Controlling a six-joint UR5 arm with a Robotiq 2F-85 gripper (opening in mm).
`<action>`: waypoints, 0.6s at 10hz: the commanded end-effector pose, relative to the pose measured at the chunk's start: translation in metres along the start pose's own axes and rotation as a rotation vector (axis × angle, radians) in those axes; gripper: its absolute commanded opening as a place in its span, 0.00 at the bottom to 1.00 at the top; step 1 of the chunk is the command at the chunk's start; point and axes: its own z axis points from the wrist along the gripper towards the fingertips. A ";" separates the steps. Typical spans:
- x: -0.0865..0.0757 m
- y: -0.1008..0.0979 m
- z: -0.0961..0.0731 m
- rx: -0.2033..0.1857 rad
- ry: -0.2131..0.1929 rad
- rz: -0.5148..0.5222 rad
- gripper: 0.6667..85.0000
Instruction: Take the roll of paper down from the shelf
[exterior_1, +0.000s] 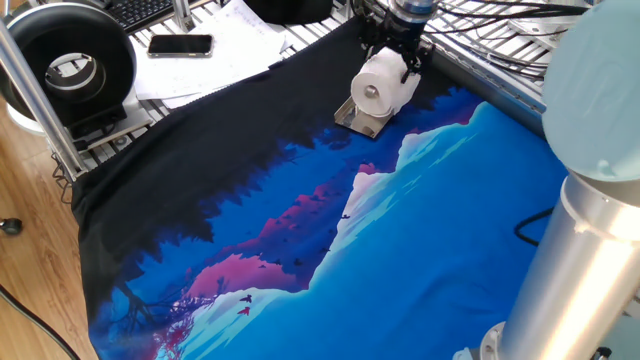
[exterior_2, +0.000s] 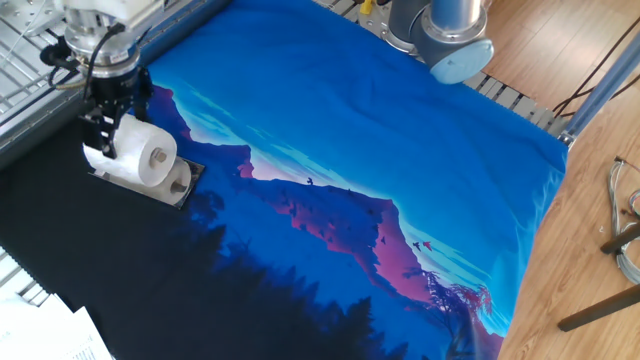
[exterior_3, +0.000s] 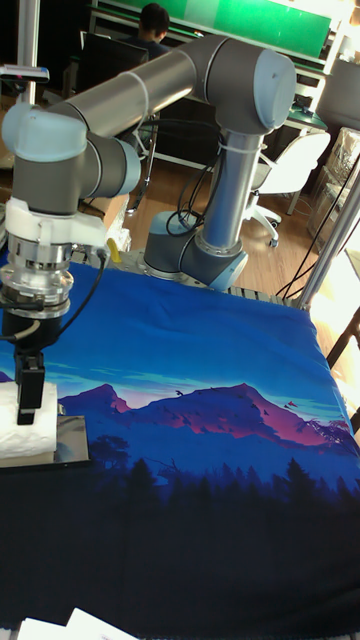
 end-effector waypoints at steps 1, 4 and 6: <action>-0.012 -0.004 0.010 0.001 -0.031 0.020 1.00; -0.019 0.001 0.022 -0.029 -0.082 0.058 1.00; -0.023 0.004 0.025 -0.044 -0.107 0.066 1.00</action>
